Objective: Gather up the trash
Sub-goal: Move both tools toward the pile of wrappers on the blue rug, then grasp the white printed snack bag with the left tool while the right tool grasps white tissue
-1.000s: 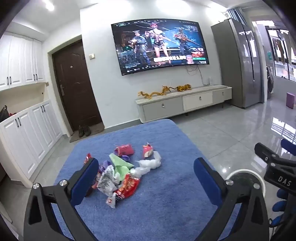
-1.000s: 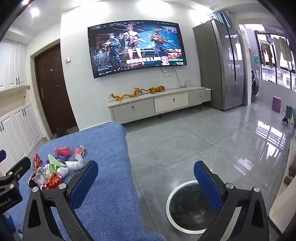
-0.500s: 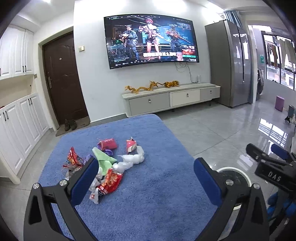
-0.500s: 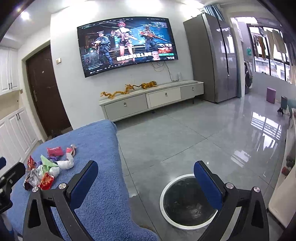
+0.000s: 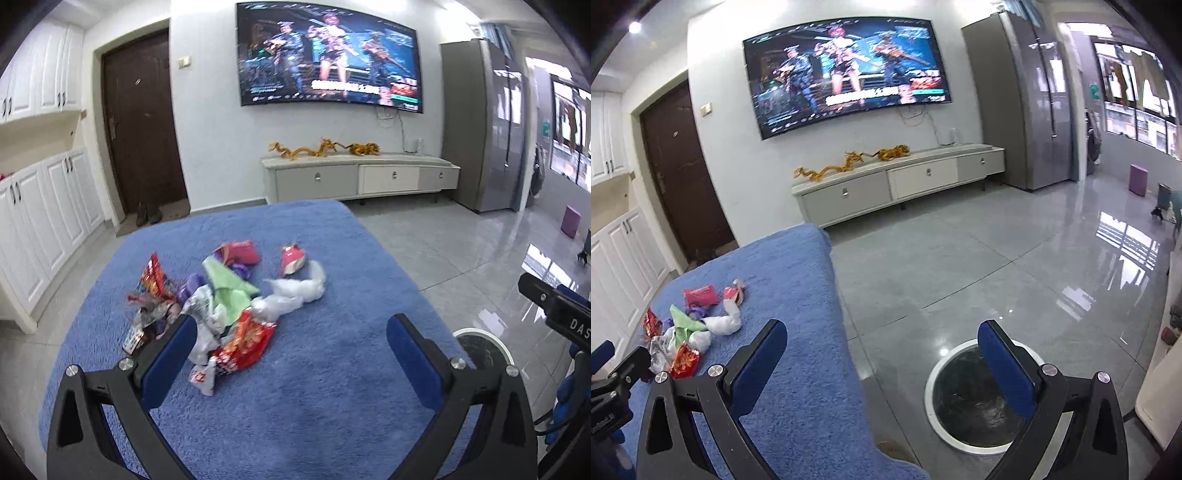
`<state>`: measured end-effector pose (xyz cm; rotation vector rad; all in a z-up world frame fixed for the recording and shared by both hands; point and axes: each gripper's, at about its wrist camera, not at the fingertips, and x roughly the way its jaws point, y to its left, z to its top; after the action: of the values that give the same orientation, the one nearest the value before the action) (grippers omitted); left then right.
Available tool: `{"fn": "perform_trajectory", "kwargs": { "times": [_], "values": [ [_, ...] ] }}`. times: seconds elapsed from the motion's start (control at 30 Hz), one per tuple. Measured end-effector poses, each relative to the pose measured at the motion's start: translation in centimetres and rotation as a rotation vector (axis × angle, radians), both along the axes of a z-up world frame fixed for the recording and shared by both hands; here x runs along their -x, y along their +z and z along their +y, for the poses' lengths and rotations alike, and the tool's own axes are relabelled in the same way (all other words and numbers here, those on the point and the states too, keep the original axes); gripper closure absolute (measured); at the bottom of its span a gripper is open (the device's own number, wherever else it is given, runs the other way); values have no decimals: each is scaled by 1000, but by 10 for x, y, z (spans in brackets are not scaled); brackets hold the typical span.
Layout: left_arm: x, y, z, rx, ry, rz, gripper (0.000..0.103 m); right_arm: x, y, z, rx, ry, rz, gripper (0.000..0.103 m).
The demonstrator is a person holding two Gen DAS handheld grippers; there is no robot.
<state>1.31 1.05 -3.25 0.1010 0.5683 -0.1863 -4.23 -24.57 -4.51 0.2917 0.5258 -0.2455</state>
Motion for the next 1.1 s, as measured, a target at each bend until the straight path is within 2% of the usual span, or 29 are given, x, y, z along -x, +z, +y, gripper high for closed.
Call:
{"fn": "perform_trajectory", "kwargs": {
  "times": [0.17, 0.37, 0.43, 0.57, 0.77, 0.97, 1.1],
  "values": [
    [-16, -8, 44, 45, 95, 40, 0, -25, 0, 20, -2, 94, 30, 0],
    [-37, -21, 111, 77, 235, 95, 1, -65, -2, 54, -39, 246, 78, 19],
    [-45, -29, 129, 72, 271, 124, 3, -80, -5, 64, -62, 299, 101, 24],
    [-60, -47, 154, 88, 302, 197, 7, -111, -14, 90, -90, 390, 143, 32],
    [-82, -64, 166, 110, 297, 250, 8, -154, -29, 116, -117, 488, 201, 33],
    [-104, -76, 180, 123, 321, 289, 21, -194, -44, 135, -126, 549, 246, 33],
    [-109, -78, 188, 140, 313, 302, 38, -212, -55, 144, -136, 573, 269, 33]
  ]
}}
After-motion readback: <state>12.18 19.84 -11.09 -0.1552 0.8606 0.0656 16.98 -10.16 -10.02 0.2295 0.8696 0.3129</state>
